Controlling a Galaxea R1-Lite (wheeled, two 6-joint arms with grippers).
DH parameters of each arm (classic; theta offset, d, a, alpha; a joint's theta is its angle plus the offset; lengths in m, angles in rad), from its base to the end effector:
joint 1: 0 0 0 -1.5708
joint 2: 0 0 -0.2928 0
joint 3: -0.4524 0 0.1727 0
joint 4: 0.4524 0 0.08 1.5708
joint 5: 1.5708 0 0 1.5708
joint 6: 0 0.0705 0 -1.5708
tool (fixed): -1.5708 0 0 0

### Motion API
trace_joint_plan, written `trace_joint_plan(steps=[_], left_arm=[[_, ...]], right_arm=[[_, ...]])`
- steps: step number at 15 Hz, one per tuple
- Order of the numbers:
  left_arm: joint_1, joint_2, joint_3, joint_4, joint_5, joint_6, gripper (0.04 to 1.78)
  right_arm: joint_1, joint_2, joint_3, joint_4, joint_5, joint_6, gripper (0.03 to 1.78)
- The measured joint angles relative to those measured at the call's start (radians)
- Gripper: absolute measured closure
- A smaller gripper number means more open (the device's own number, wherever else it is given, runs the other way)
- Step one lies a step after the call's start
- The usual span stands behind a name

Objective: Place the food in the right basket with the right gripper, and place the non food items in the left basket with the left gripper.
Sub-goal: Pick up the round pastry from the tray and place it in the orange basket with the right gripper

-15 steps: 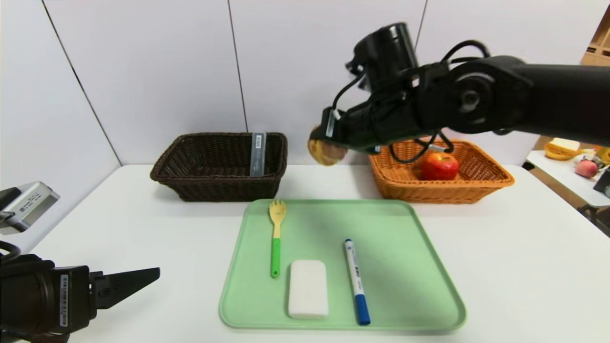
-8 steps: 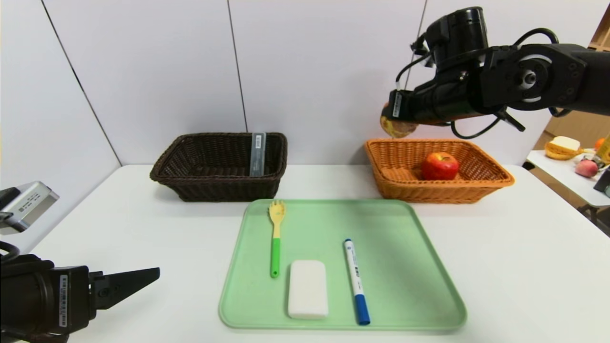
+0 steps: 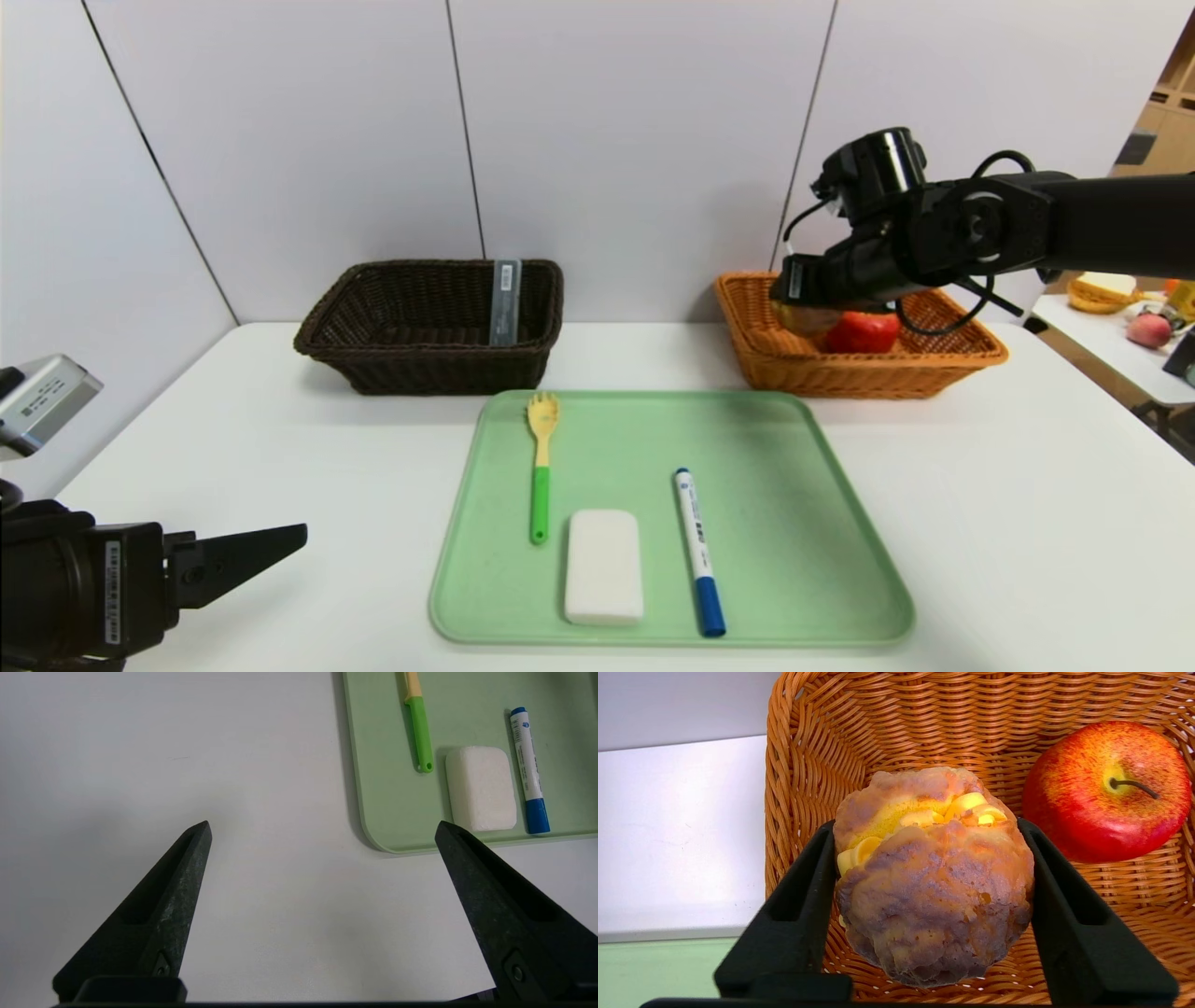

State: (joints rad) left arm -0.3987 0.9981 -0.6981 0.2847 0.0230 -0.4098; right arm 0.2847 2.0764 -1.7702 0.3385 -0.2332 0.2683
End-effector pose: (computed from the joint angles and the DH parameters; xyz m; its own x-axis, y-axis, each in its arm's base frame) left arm 0.1274 -0.0519 0.1892 0.7772 -0.3024 -0.5518 0.1371 0.9372 -0.3206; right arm 0.4186 0.1055 0.1920 0.8112 -0.0034 -0.5847 0.0603 0.9951 0.0780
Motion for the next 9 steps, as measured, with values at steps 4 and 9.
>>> trace_joint_plan(steps=[4, 9], left_arm=[[0.000, -0.002, -0.002, -0.001, 0.000, 0.000, 0.13], [0.000, -0.007, 0.000, 0.001, 0.002, 0.000, 0.13]], right_arm=[[-0.010, 0.007, -0.034, 0.001, -0.001, 0.000, 0.39], [-0.018, 0.027, -0.060, 0.002, 0.000, 0.000, 0.26]])
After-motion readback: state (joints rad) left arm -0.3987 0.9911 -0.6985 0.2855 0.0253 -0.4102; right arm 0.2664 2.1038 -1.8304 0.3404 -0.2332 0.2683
